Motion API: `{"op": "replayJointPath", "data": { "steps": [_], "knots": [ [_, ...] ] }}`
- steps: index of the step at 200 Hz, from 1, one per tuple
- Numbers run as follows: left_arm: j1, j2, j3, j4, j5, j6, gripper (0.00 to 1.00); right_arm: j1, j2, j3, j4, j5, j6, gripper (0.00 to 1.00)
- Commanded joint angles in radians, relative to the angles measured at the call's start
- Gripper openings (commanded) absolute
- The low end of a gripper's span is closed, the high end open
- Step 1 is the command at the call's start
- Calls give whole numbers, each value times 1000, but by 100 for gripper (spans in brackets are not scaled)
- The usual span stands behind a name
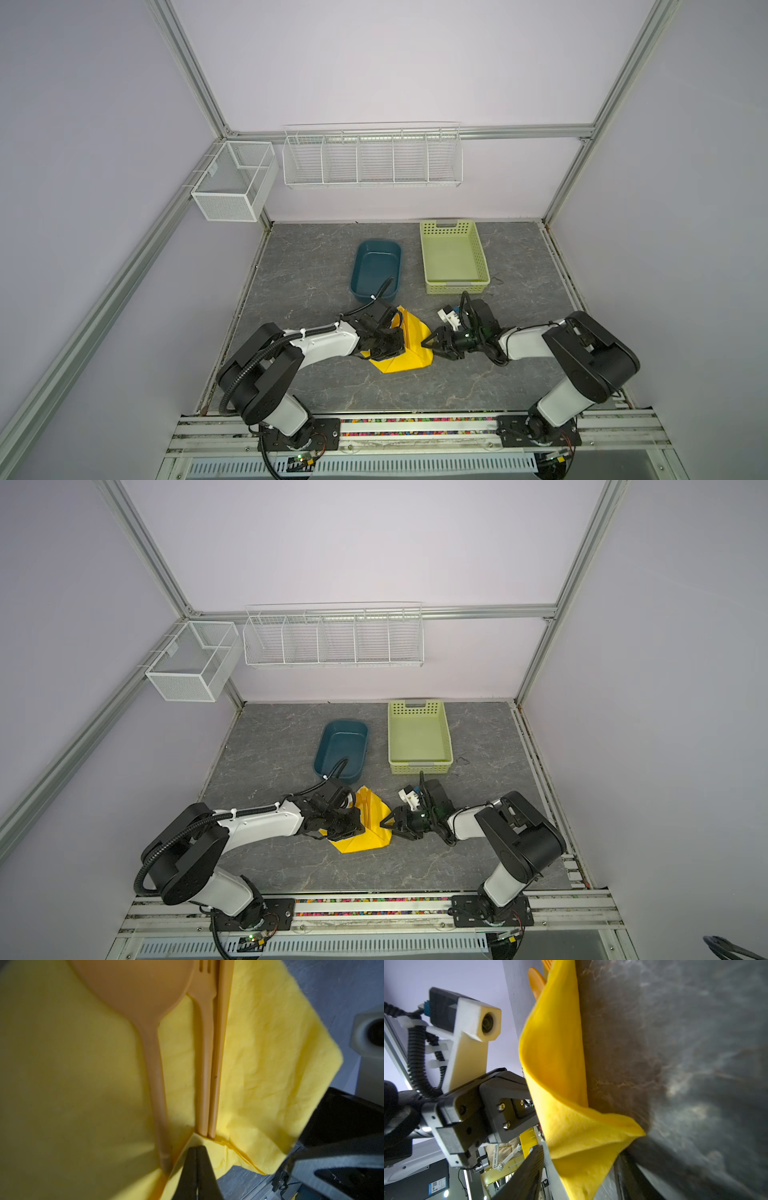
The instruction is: Place the utensils on the paper napkin and roll it up
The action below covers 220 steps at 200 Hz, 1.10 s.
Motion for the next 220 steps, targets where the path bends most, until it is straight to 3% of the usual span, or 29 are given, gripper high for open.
{"op": "replayJointPath", "data": {
  "steps": [1, 63, 126, 169, 220],
  "knots": [
    [-3, 9, 6, -1, -5, -11, 2, 9, -20, -30, -3, -12, 33, 57],
    [-3, 5, 6, -7, -12, -10, 2, -5, -108, -38, -57, 50, 22, 58],
    [-3, 3, 3, -6, -13, -11, 2, -73, -219, 33, -341, 115, -134, 55],
    [-3, 2, 5, -9, -12, -11, 2, -76, -209, 64, -394, 105, -173, 44],
    [-3, 10, 9, -5, -8, -11, 2, -73, -250, 110, -541, 193, -252, 27]
  ]
}}
